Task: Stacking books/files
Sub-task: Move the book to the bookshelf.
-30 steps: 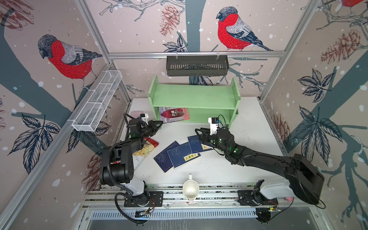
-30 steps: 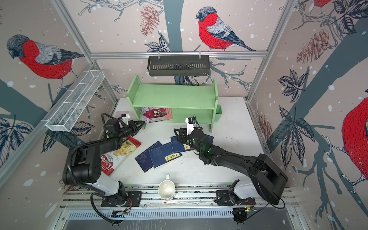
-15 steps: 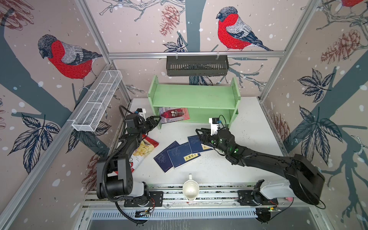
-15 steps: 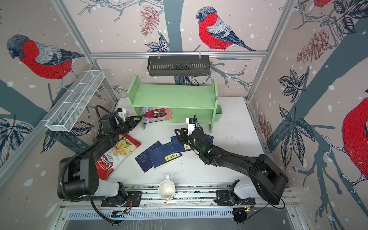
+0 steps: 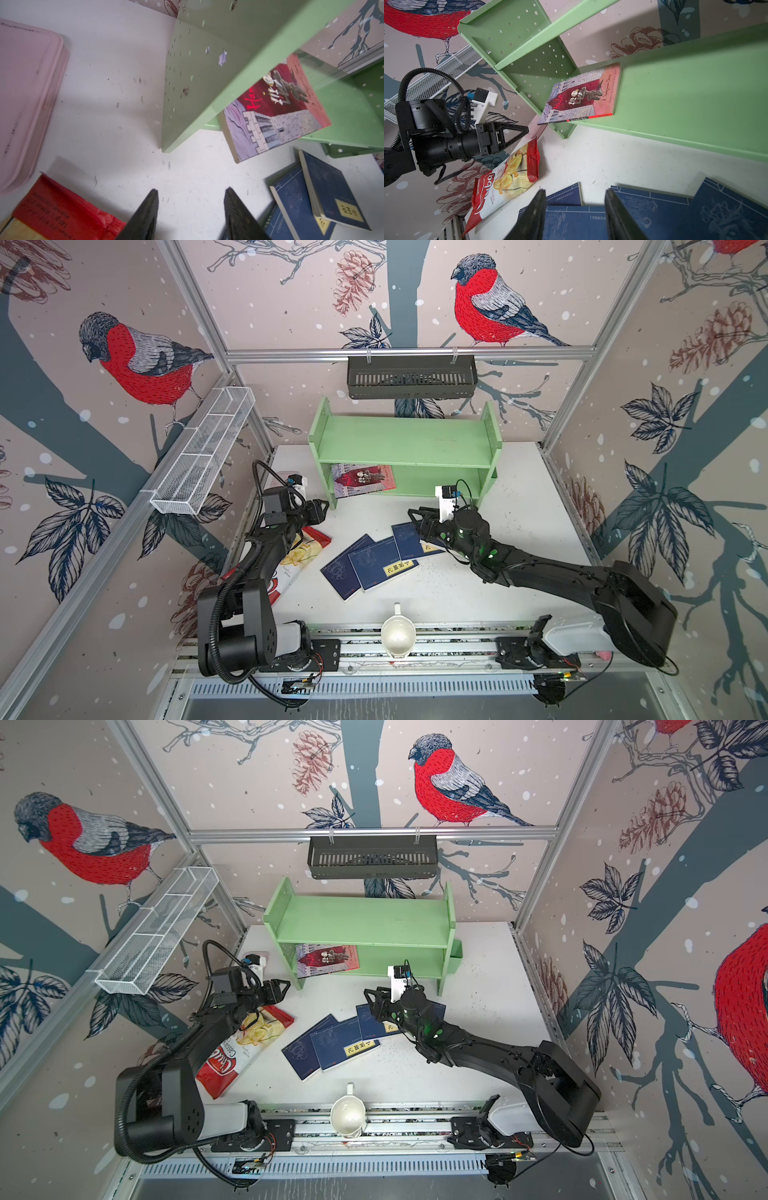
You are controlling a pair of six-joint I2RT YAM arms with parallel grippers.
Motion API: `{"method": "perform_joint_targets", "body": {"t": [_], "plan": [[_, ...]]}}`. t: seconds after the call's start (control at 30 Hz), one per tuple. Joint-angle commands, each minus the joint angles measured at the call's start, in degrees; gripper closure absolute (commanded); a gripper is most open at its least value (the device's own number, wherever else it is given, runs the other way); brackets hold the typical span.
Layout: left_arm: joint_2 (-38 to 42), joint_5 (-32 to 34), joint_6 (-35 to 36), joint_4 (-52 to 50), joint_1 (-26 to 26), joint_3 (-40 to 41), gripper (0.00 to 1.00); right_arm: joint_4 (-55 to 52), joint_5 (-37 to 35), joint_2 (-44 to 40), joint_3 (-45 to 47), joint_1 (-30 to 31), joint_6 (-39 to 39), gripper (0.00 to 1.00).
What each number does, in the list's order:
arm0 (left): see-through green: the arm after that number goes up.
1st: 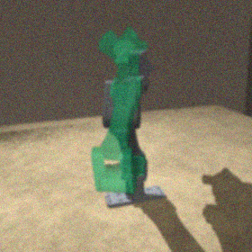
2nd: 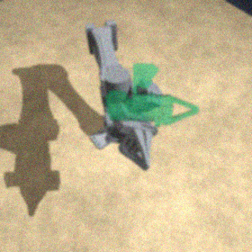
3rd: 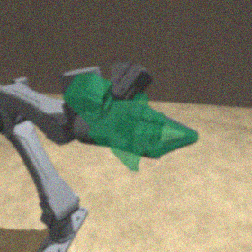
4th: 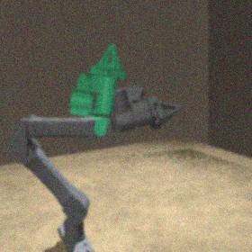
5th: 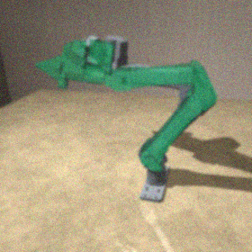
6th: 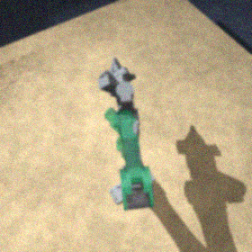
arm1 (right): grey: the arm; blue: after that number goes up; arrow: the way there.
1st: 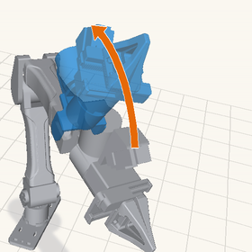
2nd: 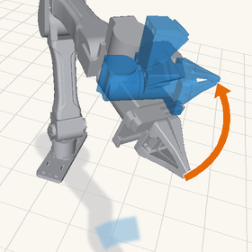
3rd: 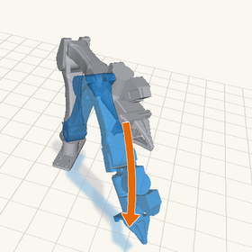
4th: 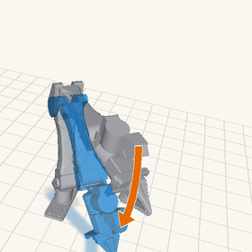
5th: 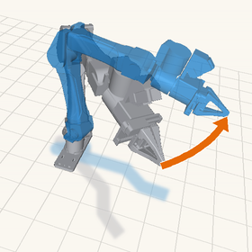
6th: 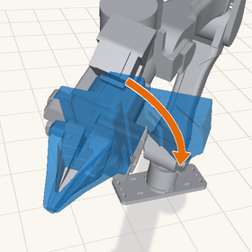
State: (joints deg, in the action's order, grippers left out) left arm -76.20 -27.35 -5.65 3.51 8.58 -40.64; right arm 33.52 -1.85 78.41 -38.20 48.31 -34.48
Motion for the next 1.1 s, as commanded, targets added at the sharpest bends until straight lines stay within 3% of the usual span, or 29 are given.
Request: {"method": "perform_joint_targets", "body": {"t": [0.0, 0.1, 0.2, 0.6, 1.07], "plan": [[0.1, -0.8, 6.9, 7.1, 0.0, 1.6, 0.45, 1.9, 0.2, 0.8, -0.8, -0.3, 1.2, 0.52], [0.0, -5.5, 8.2, 10.4, -0.1, 3.0, 0.41, 2.0, 0.0, 2.2, -1.8, -0.5, 1.7, 0.52], [0.0, -6.1, 7.9, 14.6, -0.3, 4.4, 0.38, 2.3, 0.2, 3.9, -3.1, -0.6, 2.0, 0.52], [-2.1, -3.0, 8.6, 21.8, -2.3, 5.6, 0.35, 2.3, 0.1, 9.4, -7.2, -1.4, 3.3, 0.53], [-3.6, 1.1, 7.8, 27.3, -2.9, 7.6, 0.35, 1.6, -2.0, 18.2, -14.7, -0.6, 14.4, 0.52]]}}
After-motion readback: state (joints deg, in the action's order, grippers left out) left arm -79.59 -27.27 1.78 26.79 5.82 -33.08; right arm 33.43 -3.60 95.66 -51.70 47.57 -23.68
